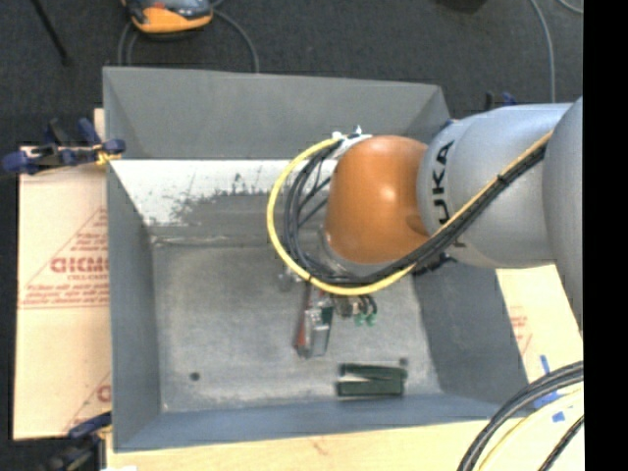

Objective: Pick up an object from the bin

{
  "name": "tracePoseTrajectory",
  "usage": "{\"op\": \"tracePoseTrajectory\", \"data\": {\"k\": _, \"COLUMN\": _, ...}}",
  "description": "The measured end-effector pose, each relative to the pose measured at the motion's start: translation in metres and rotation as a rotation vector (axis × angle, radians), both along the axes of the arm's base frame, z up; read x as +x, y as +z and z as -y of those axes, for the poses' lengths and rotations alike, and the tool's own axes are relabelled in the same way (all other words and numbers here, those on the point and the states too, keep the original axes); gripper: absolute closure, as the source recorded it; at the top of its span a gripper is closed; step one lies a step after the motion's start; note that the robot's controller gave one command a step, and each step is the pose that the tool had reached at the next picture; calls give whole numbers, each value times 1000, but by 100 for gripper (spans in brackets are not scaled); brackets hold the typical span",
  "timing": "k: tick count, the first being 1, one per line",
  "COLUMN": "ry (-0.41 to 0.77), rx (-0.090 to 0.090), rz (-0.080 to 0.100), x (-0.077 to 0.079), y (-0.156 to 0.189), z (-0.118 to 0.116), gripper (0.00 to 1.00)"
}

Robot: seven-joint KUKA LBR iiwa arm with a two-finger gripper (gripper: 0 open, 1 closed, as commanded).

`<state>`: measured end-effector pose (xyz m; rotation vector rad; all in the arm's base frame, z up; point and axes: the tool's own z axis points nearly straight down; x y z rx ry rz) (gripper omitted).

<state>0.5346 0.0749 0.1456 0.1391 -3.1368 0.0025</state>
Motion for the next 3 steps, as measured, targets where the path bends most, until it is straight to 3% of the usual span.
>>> {"op": "tracePoseTrajectory", "data": {"k": 1, "ry": 70, "rx": 1, "rz": 5, "x": 2, "y": -3, "z": 1, "gripper": 0}}
{"op": "tracePoseTrajectory", "data": {"k": 2, "ry": 245, "rx": 1, "rz": -6, "x": 10, "y": -36, "z": -4, "gripper": 0}}
{"op": "tracePoseTrajectory", "data": {"k": 3, "ry": 406, "rx": 3, "rz": 2, "x": 31, "y": -67, "z": 59, "gripper": 100}}
